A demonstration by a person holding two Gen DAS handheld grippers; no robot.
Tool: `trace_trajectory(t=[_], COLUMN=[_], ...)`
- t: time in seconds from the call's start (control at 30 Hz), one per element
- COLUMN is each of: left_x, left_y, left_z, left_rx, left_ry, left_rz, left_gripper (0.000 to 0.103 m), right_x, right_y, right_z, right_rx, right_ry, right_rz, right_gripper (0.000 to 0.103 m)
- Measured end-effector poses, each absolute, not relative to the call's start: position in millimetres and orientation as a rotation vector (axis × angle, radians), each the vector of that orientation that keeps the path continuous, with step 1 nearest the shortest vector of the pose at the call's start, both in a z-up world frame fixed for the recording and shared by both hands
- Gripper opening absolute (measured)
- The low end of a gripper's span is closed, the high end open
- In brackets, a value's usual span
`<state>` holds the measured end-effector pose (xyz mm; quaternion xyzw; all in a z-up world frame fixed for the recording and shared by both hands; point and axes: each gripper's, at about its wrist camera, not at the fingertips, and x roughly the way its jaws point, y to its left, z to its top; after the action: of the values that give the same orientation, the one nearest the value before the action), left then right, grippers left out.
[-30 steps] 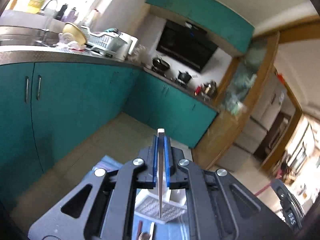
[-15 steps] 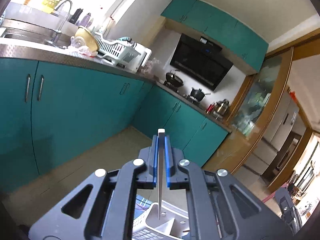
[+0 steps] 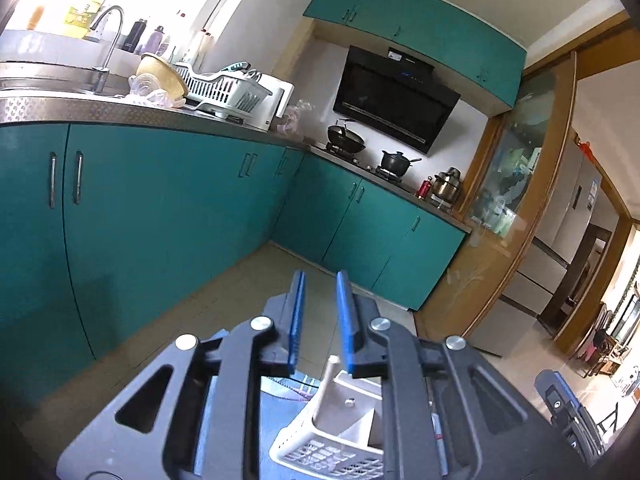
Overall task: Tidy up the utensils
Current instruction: 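Lift both chopsticks over the white basket and open both tools to drop them, then bring both tools back down over the remaining utensils on the cloth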
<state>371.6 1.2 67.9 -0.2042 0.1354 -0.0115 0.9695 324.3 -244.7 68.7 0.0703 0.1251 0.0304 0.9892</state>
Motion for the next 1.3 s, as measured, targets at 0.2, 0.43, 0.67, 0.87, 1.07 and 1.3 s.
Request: trace_trajectory(t=[0.2,0.43,0.67,0.87,1.07,1.3], left_x=[332.7,308.6,310.5,294.5,297.7,301.4], left_y=[1.8,9.8,33.8,49.2,44.6,39.0], left_z=[52.1,-23.0,-95.7,-122.5,-132.1,-135.6], left_rx=[-0.331,-0.160,-0.169,-0.170,-0.171,-0.185], left_ry=[0.319,0.557,0.770,0.804,0.832,0.840], left_rz=[-0.020,-0.008,0.000,0.003,-0.028,-0.029], left_gripper=[0.029,0.029,0.025,0.025,0.025,0.026], right_x=[280.4,261.9,316.0,328.0,309.2,305.7], right_y=[-263.7,-257.2,-199.6,-177.4,-145.0,-133.2], right_z=[53.5,-26.3,-119.2,-143.2,-153.1,-156.9], right_rx=[0.180,0.189,0.123,0.077,-0.040,-0.014], right_ry=[0.279,0.538,0.888,1.018,1.046,1.049], right_rz=[0.046,0.084,0.178,0.158,0.182,0.118], right_gripper=[0.026,0.026,0.026,0.026,0.026,0.012])
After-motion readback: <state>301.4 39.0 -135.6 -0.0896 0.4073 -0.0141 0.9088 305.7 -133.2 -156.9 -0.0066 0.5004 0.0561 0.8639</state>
